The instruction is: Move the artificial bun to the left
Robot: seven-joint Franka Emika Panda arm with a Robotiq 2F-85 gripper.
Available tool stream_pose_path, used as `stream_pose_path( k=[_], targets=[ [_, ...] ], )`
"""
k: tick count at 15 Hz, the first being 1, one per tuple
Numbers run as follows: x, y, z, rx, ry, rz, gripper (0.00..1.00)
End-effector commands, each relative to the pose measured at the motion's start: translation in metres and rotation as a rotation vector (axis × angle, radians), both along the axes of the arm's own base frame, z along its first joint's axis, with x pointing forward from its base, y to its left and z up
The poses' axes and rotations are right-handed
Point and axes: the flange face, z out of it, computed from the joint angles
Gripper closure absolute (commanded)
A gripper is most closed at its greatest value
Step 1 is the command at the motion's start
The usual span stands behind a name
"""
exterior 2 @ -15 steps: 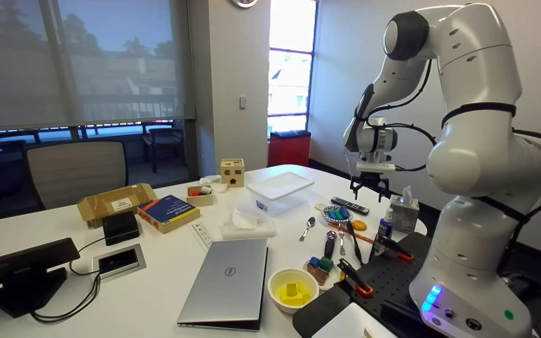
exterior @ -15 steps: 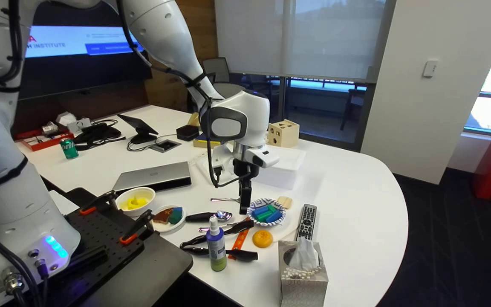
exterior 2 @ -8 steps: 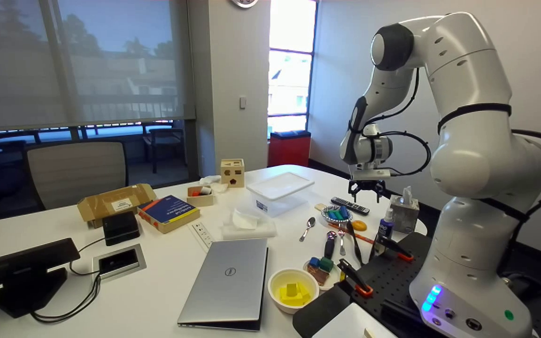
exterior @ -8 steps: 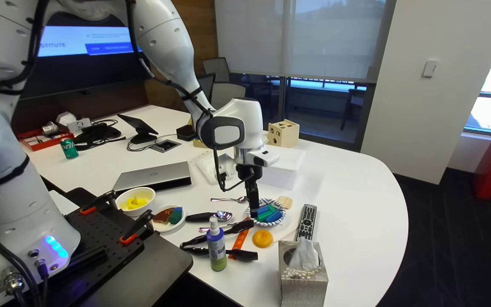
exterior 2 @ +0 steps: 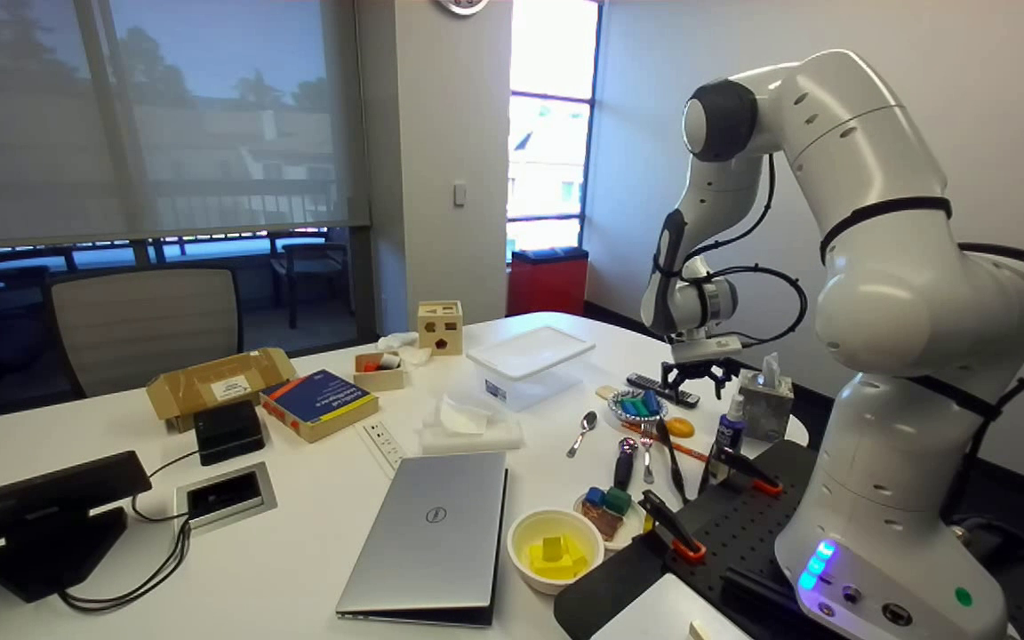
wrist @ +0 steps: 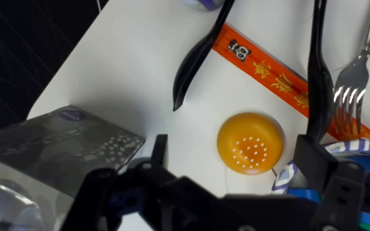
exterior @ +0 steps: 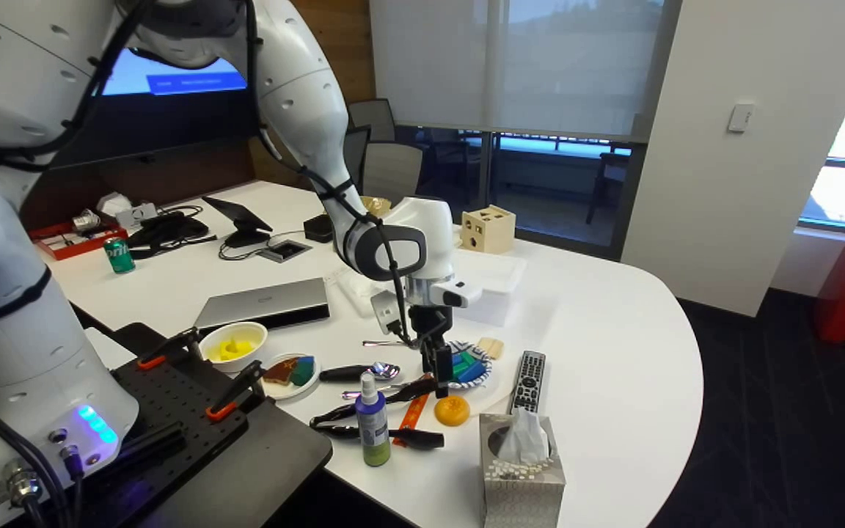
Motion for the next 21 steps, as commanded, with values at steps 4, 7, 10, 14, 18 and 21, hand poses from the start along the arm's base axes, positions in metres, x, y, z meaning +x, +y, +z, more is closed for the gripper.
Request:
stream_pose_path(
  k=[4, 7, 10, 14, 18, 21],
  targets=[
    [0.012, -0.033, -0.022, -0.012, 0.052, 0.333, 0.0],
    [0.019, -0.04, -0.031, 0.02, 0.066, 0.491, 0.0],
    [0.023, -0.044, -0.042, 0.093, 0.06, 0.608, 0.0],
    [0.022, -0.05, -0.057, 0.18, 0.047, 0.711, 0.0],
    [0.021, -0.058, -0.071, 0.249, 0.04, 0.773, 0.0],
    [0.024, -0.058, -0.076, 0.285, 0.033, 0.81, 0.0]
  ],
)
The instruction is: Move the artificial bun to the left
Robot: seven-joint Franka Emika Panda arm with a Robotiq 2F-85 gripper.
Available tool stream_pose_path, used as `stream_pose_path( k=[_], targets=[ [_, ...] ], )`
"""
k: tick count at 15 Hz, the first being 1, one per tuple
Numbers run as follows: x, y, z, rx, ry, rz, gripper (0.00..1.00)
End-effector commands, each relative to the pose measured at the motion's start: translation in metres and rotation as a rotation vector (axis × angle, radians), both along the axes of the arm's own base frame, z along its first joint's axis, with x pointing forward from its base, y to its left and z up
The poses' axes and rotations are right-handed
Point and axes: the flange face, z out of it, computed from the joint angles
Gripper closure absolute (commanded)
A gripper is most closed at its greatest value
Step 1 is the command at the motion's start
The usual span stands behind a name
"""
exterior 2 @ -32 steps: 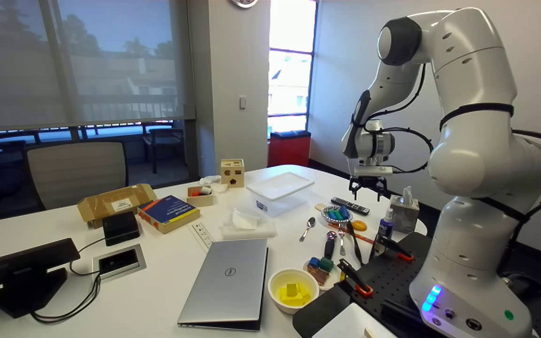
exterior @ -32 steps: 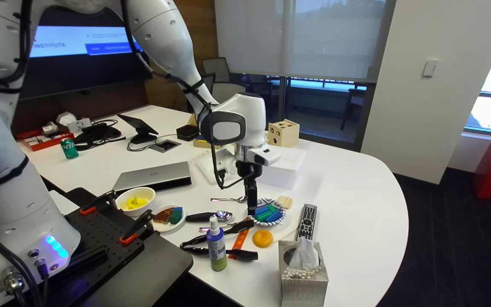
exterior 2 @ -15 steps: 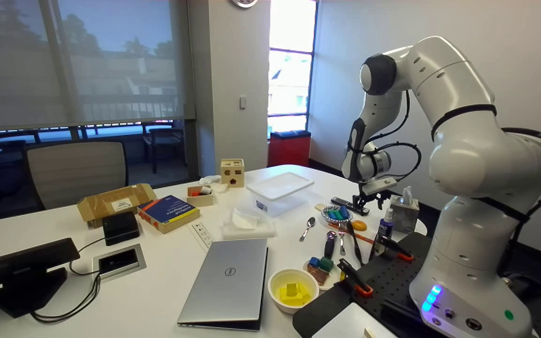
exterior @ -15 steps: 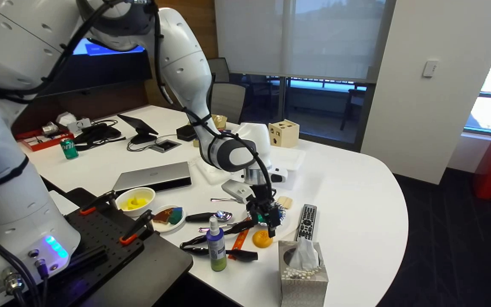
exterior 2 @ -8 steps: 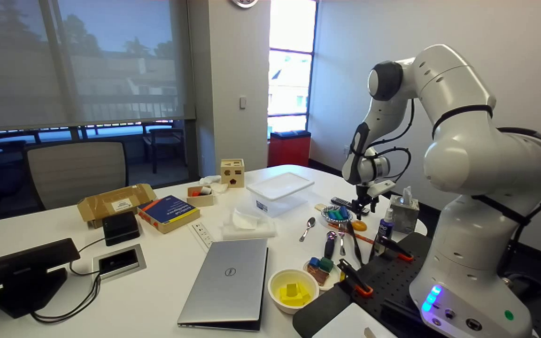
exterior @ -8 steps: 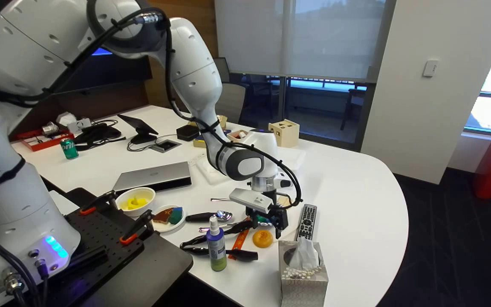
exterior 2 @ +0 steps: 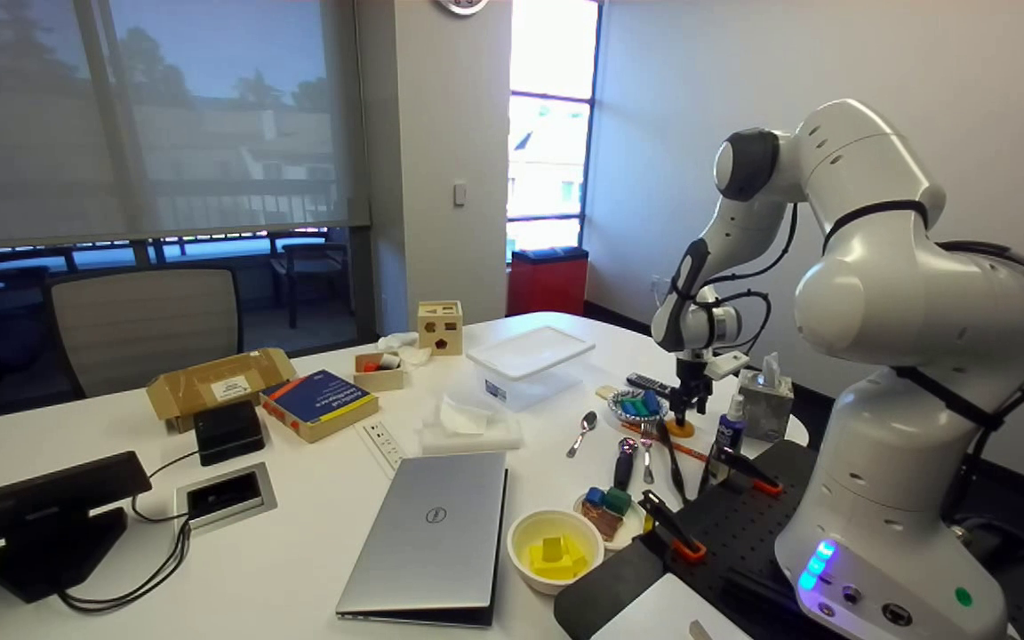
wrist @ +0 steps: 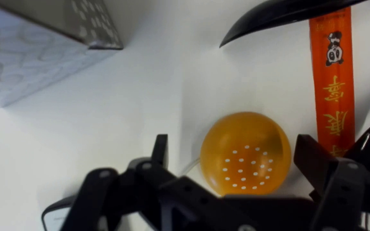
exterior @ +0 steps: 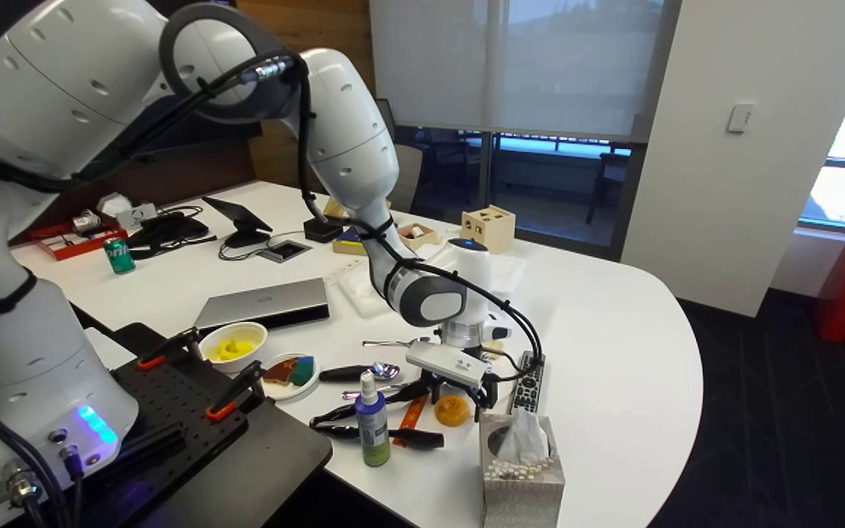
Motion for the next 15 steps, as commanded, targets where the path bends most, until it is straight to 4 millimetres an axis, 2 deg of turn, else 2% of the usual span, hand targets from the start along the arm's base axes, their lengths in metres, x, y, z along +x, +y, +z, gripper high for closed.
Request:
stream_pose_path(
  k=[1, 10, 11, 12, 14, 15],
  targets=[
    [0.008, -0.005, -0.004, 0.047, 0.012, 0.052, 0.0],
    [0.019, 0.006, -0.023, 0.065, 0.017, 0.122, 0.0],
    [0.019, 0.007, -0.024, 0.065, 0.018, 0.117, 0.25],
    [0.019, 0.006, -0.025, 0.062, 0.017, 0.112, 0.26],
    [0.02, 0.002, -0.023, 0.06, 0.009, 0.106, 0.42],
    [0.021, 0.0, -0.021, 0.057, 0.005, 0.101, 0.44]
  ],
)
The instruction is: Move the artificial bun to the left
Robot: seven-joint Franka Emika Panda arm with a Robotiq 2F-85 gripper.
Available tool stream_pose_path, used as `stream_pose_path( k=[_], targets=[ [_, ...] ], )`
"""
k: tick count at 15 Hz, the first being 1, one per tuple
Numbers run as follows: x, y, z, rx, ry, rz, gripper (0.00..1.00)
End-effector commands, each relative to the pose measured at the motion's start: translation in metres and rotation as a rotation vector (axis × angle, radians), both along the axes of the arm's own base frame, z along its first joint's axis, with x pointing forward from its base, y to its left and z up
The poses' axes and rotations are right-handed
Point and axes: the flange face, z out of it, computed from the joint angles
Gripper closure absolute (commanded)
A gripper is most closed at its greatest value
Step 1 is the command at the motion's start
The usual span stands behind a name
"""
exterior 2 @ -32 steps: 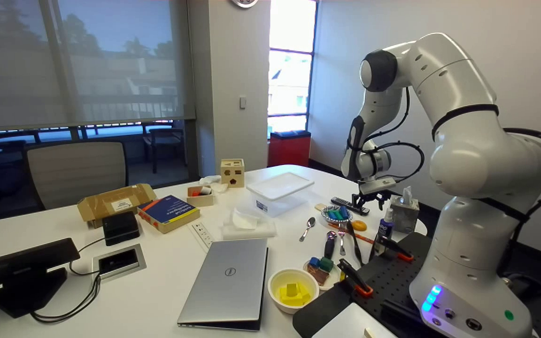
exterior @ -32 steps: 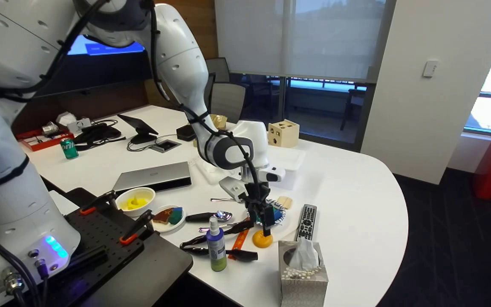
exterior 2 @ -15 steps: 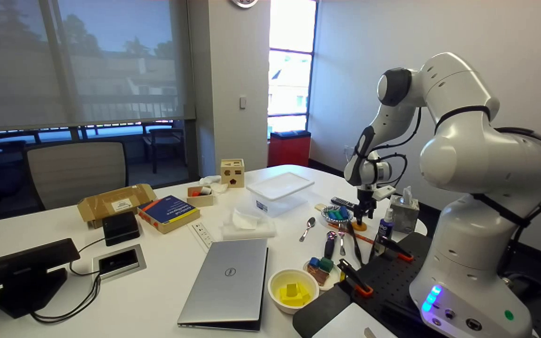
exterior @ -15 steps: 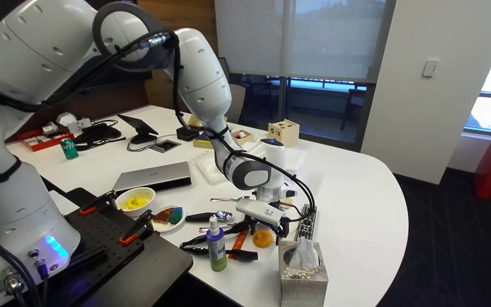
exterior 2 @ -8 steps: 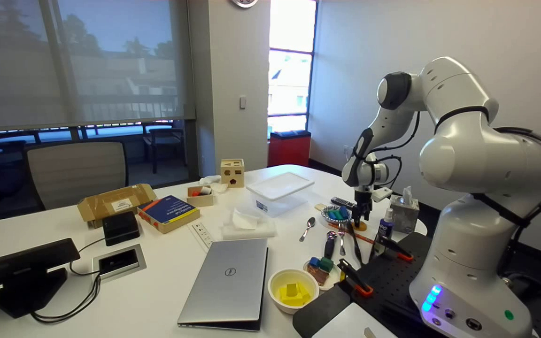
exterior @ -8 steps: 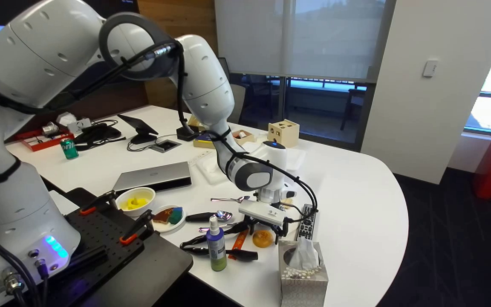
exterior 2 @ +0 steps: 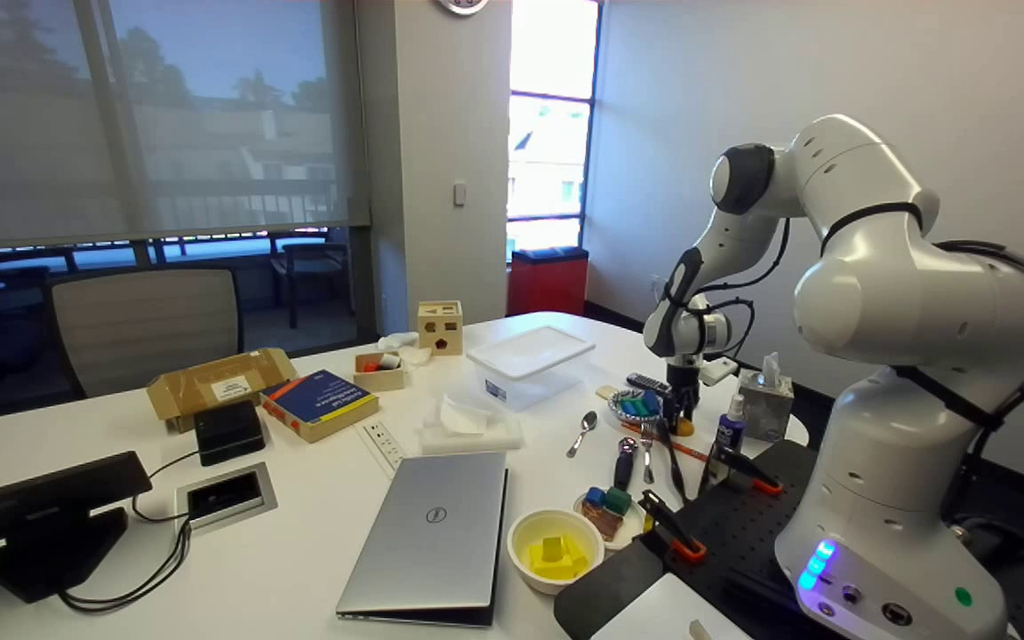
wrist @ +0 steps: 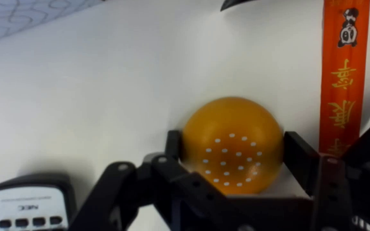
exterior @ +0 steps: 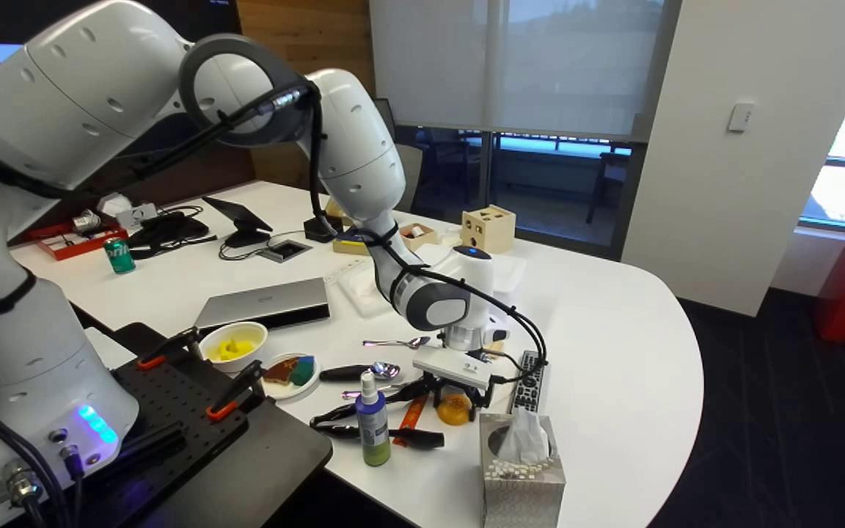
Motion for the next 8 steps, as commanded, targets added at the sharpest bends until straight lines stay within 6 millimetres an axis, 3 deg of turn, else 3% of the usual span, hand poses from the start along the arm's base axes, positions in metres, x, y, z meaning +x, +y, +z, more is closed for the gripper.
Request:
stream_pose_path(
  k=[1, 5, 8],
  targets=[
    [0.004, -0.007, 0.001, 0.011, 0.003, 0.0, 0.45],
    [0.0, -0.011, 0.009, -0.032, 0.016, -0.044, 0.45],
    [-0.011, -0.018, 0.03, -0.105, 0.037, -0.137, 0.45]
  ],
)
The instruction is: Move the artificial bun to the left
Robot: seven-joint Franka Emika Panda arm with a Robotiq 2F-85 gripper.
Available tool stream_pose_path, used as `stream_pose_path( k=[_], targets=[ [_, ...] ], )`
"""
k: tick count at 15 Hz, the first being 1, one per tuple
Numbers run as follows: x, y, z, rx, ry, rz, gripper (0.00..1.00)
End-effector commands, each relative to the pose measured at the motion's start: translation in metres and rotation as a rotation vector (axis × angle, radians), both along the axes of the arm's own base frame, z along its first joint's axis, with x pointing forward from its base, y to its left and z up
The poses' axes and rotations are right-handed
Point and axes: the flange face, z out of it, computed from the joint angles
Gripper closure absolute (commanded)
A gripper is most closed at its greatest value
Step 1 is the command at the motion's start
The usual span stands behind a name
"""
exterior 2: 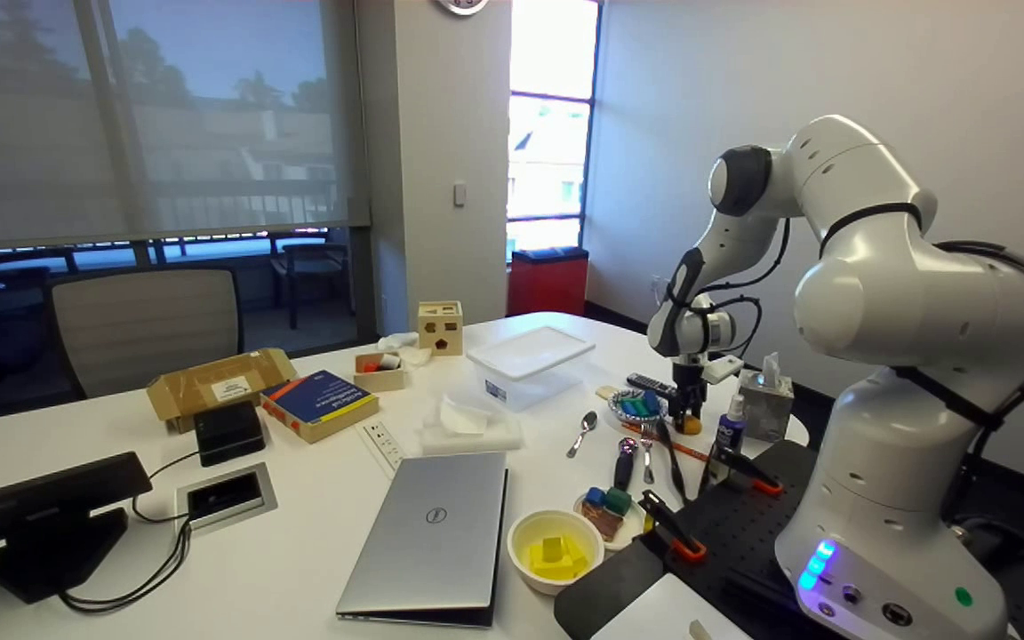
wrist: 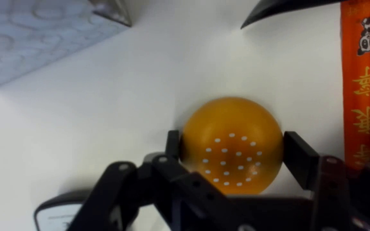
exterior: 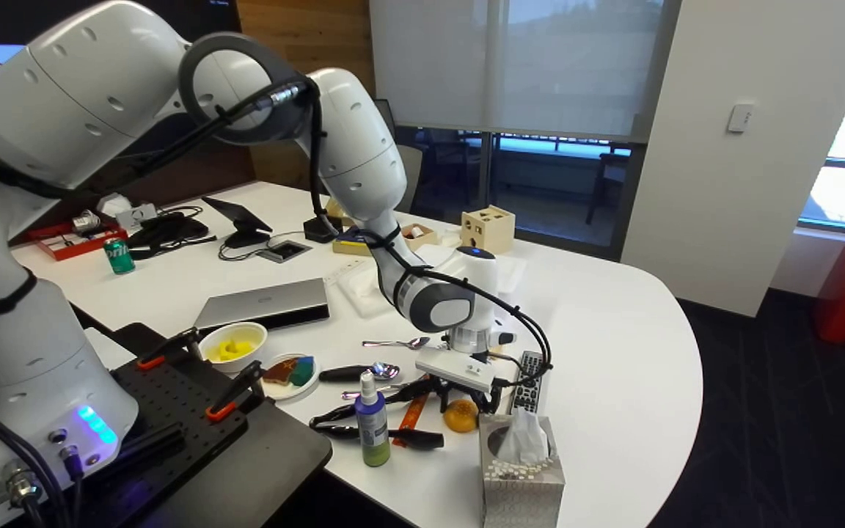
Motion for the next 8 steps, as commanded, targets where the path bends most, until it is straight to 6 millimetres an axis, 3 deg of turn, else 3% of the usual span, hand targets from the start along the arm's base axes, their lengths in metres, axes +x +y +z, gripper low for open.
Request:
stream_pose_path(
  k=[1, 4, 8],
  targets=[
    [-0.009, -0.005, 0.033, -0.077, 0.029, -0.109, 0.45],
    [-0.01, 0.007, 0.055, -0.094, 0.016, -0.178, 0.45],
    [-0.006, 0.042, 0.083, -0.068, -0.008, -0.206, 0.45]
  ],
)
